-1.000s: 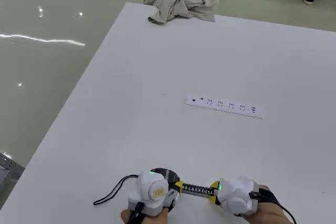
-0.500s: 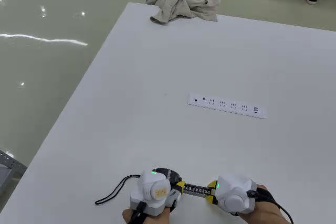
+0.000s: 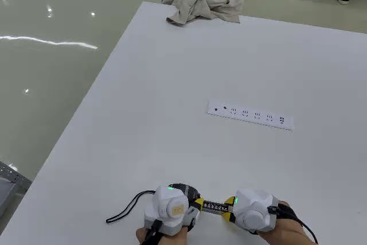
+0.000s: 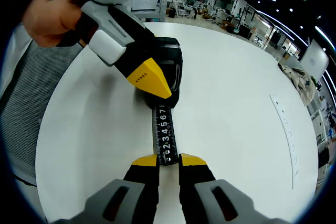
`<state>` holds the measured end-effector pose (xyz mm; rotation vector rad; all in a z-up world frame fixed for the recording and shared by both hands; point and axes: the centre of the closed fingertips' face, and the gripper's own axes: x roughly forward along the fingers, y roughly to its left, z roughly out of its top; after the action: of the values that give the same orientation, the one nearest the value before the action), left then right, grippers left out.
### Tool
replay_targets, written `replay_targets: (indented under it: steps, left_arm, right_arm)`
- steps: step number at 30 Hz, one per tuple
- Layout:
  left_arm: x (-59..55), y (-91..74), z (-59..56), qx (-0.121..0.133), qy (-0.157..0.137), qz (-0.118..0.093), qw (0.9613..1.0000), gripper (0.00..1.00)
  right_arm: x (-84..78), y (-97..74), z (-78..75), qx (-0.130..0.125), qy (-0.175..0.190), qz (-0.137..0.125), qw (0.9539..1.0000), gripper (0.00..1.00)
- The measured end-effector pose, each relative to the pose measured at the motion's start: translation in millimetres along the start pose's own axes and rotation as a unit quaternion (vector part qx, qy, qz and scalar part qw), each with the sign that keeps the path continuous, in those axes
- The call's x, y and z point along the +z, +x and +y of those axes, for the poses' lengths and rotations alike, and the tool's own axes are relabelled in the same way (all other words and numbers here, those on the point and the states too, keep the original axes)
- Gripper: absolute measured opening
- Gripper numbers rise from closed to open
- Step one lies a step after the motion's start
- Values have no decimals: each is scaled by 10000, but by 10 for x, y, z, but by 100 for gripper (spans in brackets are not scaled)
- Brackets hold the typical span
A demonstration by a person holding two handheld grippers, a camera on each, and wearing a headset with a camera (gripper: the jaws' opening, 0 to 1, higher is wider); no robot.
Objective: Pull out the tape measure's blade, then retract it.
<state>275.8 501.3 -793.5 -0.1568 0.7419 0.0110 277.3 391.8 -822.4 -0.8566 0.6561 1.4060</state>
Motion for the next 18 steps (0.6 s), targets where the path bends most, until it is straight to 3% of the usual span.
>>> replay_targets:
  steps: [18]
  left_arm:
    - [-10,16,6,-8,2,24,10000,60]
  right_arm:
    - [98,79,8,131,119,-107,9998,13]
